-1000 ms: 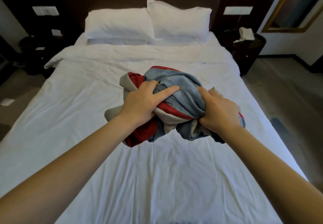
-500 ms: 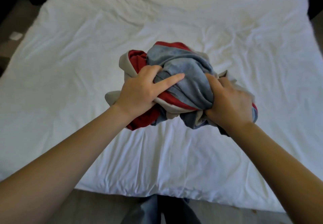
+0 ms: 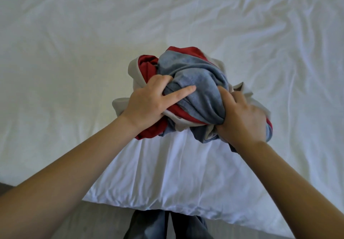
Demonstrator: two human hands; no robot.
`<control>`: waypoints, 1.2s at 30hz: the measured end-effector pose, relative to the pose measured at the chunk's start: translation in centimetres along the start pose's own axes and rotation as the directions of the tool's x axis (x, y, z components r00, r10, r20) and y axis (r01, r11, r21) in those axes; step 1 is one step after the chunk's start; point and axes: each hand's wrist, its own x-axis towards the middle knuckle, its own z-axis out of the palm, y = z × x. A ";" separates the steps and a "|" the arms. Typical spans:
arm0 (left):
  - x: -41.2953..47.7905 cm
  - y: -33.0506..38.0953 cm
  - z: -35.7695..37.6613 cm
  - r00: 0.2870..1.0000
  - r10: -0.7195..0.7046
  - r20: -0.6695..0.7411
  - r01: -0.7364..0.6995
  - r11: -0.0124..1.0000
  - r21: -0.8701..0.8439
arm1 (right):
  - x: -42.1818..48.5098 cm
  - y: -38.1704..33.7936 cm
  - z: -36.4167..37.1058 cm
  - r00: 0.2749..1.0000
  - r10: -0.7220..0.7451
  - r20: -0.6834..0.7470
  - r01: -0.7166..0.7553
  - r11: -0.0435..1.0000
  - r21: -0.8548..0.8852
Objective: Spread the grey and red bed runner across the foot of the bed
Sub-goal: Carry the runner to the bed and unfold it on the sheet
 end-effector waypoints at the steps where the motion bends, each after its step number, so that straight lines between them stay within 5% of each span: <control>1: -0.3 0.0 1.0 1.000 -0.007 0.019 0.007 1.000 -0.010 | 0.0 0.1 0.9 1.000 0.000 0.019 0.000 1.000 -0.002; 10: -0.5 0.0 6.2 0.998 0.014 0.059 -0.013 1.000 -0.012 | -0.3 0.3 6.2 0.984 0.115 0.136 -0.115 0.993 -0.005; 22: -1.1 0.9 3.5 0.981 -0.092 0.168 0.110 0.989 -0.103 | 0.2 0.2 1.6 0.955 0.110 0.275 -0.106 0.994 -0.027; 26: -2.3 0.6 1.6 0.964 -0.094 0.249 0.135 0.979 -0.154 | 0.0 -1.5 -0.5 0.979 0.059 0.194 -0.076 0.994 0.081; 31: -2.2 -1.1 -0.6 0.994 -0.047 0.097 0.065 0.980 -0.190 | -0.1 -5.0 -0.7 0.995 -0.093 -0.037 0.098 0.985 0.144; 36: -0.3 -2.9 0.1 0.979 -0.068 0.193 0.097 0.985 -0.142 | 1.4 -7.1 1.1 0.994 -0.032 0.109 0.031 0.999 0.011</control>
